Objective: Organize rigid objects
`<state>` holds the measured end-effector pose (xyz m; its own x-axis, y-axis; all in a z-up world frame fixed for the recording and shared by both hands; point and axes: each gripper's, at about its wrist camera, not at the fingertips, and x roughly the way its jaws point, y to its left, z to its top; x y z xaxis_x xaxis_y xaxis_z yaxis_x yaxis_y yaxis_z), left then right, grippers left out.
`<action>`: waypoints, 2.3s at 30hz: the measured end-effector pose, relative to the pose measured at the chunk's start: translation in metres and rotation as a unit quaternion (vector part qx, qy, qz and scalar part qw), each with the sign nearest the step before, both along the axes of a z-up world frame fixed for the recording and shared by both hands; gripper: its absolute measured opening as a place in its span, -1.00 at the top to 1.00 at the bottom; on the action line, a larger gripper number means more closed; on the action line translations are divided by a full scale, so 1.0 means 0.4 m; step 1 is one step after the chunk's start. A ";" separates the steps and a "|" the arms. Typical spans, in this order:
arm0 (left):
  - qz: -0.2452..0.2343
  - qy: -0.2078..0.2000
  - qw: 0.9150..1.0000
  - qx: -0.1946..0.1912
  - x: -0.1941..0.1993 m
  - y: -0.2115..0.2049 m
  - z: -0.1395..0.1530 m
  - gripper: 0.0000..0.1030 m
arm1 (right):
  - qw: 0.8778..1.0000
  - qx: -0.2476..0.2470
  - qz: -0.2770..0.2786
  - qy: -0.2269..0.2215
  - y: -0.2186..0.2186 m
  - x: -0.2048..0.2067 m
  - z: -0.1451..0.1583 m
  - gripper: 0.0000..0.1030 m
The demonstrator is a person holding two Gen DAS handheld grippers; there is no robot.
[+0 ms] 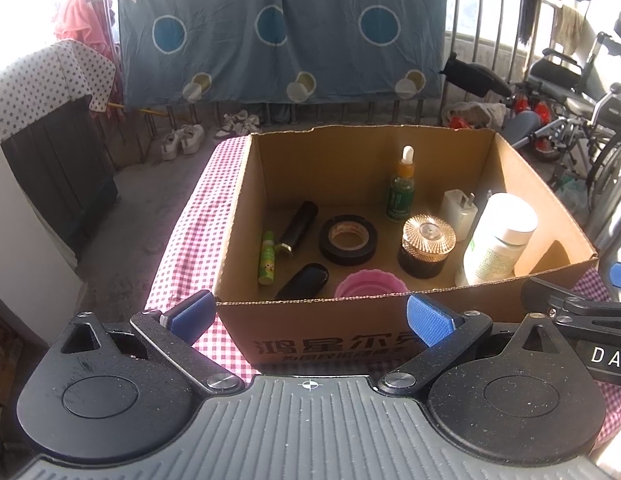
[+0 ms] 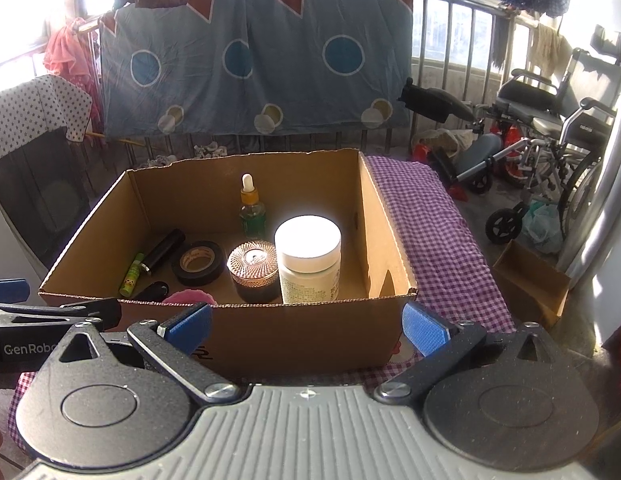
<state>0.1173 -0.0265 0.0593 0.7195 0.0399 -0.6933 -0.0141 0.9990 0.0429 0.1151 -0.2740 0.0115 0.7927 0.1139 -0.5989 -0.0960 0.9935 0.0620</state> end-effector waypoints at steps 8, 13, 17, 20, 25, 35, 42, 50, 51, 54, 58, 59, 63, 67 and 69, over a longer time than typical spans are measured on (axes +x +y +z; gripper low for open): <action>0.001 -0.001 1.000 0.000 -0.004 0.001 0.003 -0.98 | 1.000 0.000 0.001 0.000 -0.001 0.001 -0.001 -1.00; 0.001 -0.005 1.000 0.002 -0.007 -0.003 0.005 -0.98 | 1.000 0.001 -0.001 -0.001 -0.001 -0.003 0.001 -1.00; 0.000 -0.003 1.000 0.001 -0.006 -0.005 0.005 -0.98 | 1.000 -0.001 -0.002 -0.002 -0.001 -0.004 0.002 -1.00; 0.000 -0.003 1.000 0.001 -0.007 -0.006 0.006 -0.98 | 1.000 -0.001 -0.003 -0.001 0.000 -0.006 0.003 -1.00; 0.000 -0.003 1.000 0.001 -0.007 -0.006 0.007 -0.98 | 1.000 -0.002 -0.004 -0.002 0.002 -0.007 0.004 -1.00; 0.000 -0.003 1.000 0.001 -0.008 -0.006 0.007 -0.98 | 1.000 -0.002 -0.004 -0.002 0.001 -0.007 0.004 -1.00; 0.000 -0.003 1.000 0.001 -0.008 -0.006 0.008 -0.98 | 1.000 -0.002 -0.004 -0.002 0.000 -0.007 0.003 -1.00; 0.000 -0.003 1.000 0.001 -0.008 -0.006 0.007 -0.97 | 1.000 -0.003 -0.006 -0.004 0.004 -0.013 0.008 -1.00; 0.000 -0.003 1.000 0.001 -0.008 -0.005 0.007 -0.97 | 1.000 -0.003 -0.006 -0.004 0.005 -0.014 0.010 -1.00; 0.002 -0.003 1.000 0.002 -0.010 -0.006 0.009 -0.97 | 1.000 -0.003 -0.007 -0.003 0.006 -0.014 0.010 -1.00; 0.004 -0.003 1.000 0.001 -0.016 -0.008 0.015 -0.97 | 1.000 -0.003 -0.007 -0.004 0.005 -0.015 0.011 -1.00; 0.004 -0.003 1.000 0.001 -0.016 -0.007 0.015 -0.97 | 1.000 -0.003 -0.007 -0.005 0.005 -0.015 0.012 -1.00; 0.005 -0.004 1.000 0.001 -0.016 -0.007 0.016 -0.97 | 1.000 -0.005 -0.008 -0.005 0.010 -0.017 0.015 -1.00; 0.005 -0.004 1.000 0.001 -0.016 -0.006 0.018 -0.97 | 1.000 -0.005 -0.008 -0.006 0.013 -0.018 0.016 -1.00; 0.005 -0.004 1.000 0.001 -0.017 -0.005 0.019 -0.97 | 1.000 -0.005 -0.008 -0.006 0.013 -0.018 0.017 -1.00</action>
